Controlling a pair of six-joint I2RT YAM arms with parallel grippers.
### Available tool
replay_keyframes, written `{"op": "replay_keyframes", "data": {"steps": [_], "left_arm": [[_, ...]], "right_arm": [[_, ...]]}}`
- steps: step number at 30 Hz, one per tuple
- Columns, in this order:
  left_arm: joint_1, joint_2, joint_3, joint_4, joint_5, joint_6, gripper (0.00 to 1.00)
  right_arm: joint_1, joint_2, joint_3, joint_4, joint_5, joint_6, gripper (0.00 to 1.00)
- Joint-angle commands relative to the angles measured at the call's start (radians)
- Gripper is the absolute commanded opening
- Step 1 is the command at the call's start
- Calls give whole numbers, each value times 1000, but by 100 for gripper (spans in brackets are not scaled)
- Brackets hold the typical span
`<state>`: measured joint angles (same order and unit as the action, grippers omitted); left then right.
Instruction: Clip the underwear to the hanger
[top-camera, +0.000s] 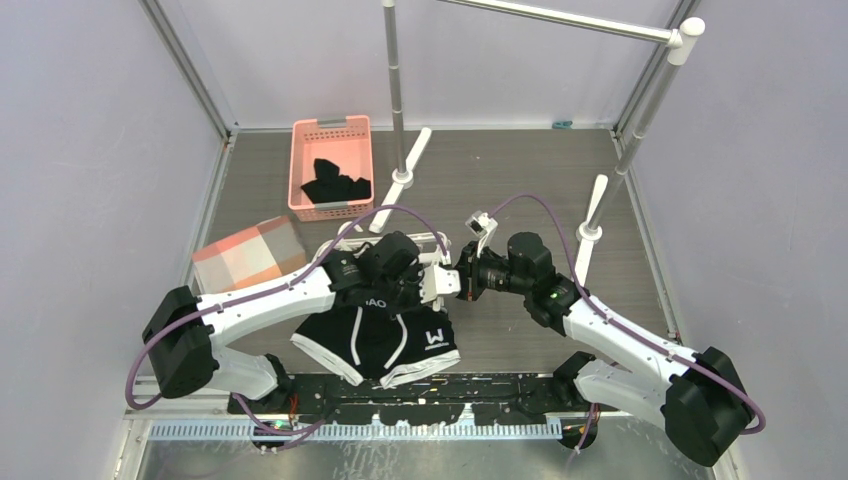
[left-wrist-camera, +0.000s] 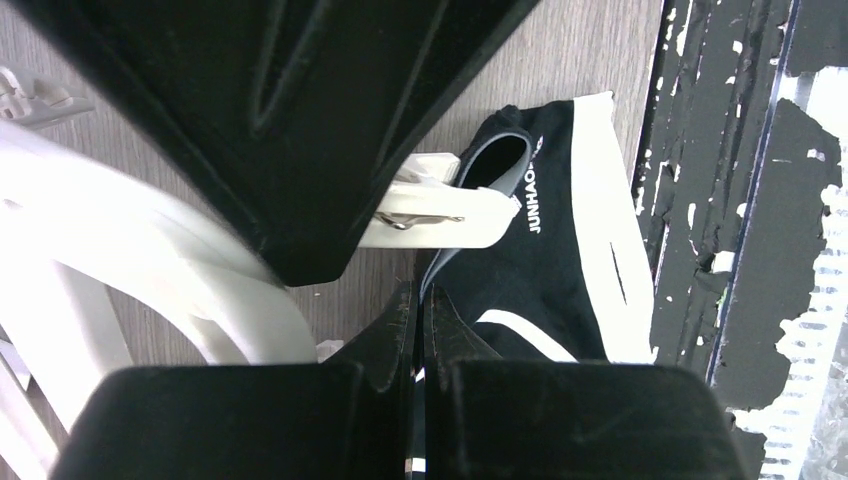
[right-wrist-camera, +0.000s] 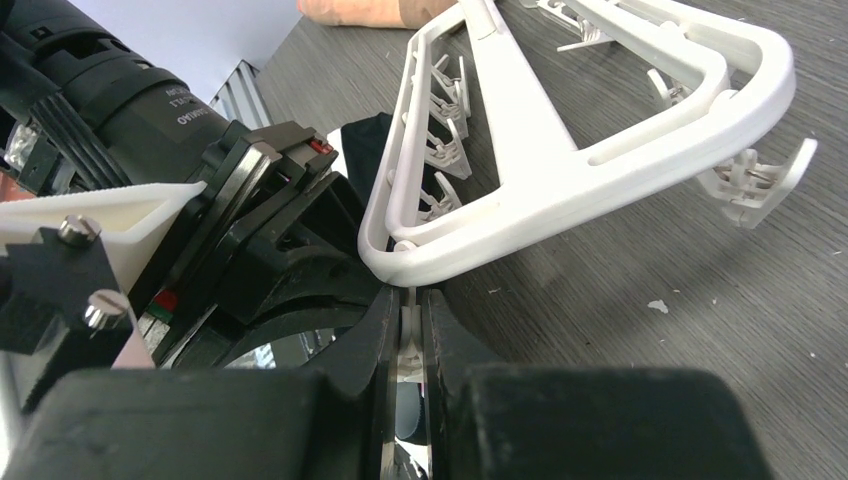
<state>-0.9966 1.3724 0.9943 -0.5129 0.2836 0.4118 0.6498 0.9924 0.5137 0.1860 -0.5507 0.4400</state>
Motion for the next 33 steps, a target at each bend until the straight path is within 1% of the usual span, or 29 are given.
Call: {"op": "replay_keyframes", "data": {"steps": [1, 19, 27, 33], "left_arm": [[4, -18, 57, 90, 39, -24, 0], [13, 26, 103, 37, 55, -19, 0], [24, 12, 92, 21, 62, -21, 0], [38, -6, 75, 24, 64, -26, 0]], "right_arm": [[19, -15, 6, 63, 6, -7, 1], [81, 62, 26, 139, 73, -34, 1], [91, 49, 7, 139, 118, -104, 1], [90, 37, -14, 161, 115, -131, 1]]}}
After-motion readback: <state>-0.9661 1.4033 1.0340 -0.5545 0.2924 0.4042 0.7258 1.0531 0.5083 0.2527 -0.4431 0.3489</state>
